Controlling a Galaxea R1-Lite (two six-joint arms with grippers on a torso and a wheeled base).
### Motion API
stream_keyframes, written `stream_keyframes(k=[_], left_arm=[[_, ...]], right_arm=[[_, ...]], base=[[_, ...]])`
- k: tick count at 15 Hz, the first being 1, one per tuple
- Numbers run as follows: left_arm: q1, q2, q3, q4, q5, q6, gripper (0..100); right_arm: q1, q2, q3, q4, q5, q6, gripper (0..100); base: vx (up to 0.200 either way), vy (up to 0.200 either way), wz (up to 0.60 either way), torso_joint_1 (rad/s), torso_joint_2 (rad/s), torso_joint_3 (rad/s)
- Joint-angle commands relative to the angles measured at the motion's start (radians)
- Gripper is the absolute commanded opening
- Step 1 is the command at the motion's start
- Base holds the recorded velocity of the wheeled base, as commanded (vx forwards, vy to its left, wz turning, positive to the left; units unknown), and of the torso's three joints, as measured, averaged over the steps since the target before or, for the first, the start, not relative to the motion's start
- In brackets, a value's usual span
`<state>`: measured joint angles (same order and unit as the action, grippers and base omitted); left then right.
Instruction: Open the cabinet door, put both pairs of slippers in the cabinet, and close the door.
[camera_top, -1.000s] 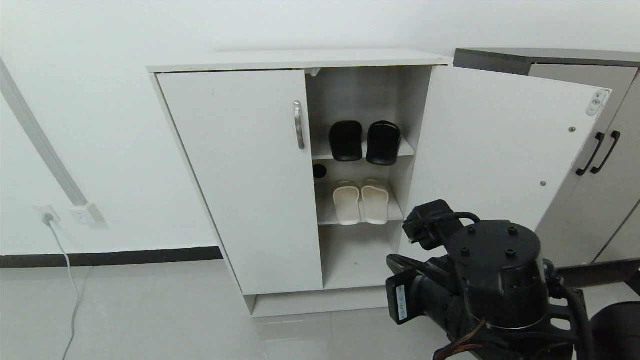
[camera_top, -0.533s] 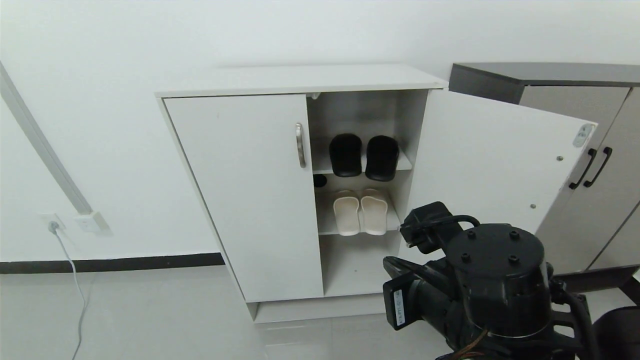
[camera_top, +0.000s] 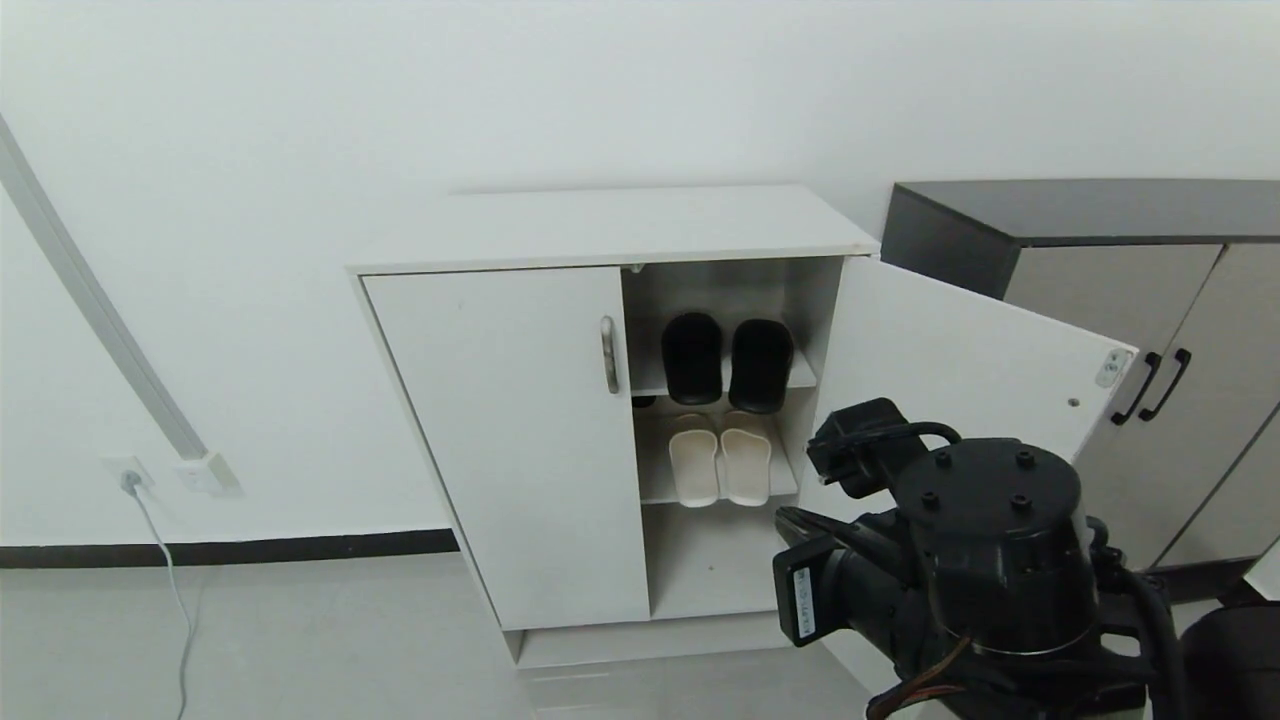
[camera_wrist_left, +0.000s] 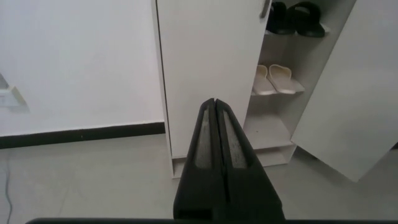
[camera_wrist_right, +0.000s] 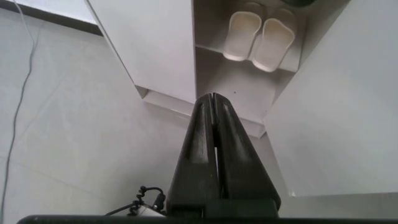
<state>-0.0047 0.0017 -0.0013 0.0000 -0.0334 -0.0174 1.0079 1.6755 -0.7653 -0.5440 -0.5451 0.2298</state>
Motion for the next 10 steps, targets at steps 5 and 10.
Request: stream_keyframes(k=[5, 10], left_arm=[[0.000, 0.000, 0.000, 0.000, 0.001, -0.001, 0], [0.000, 0.000, 0.000, 0.000, 0.001, -0.001, 0]], right_arm=[[0.001, 0.006, 0.001, -0.001, 0.001, 0.000, 0], [0.001, 0.010, 0.001, -0.001, 0.001, 0.000, 0]], base=[[0.000, 0.000, 0.00, 0.166, -0.48, -0.318], [0.000, 0.000, 0.00, 0.205, -0.51, -0.313]])
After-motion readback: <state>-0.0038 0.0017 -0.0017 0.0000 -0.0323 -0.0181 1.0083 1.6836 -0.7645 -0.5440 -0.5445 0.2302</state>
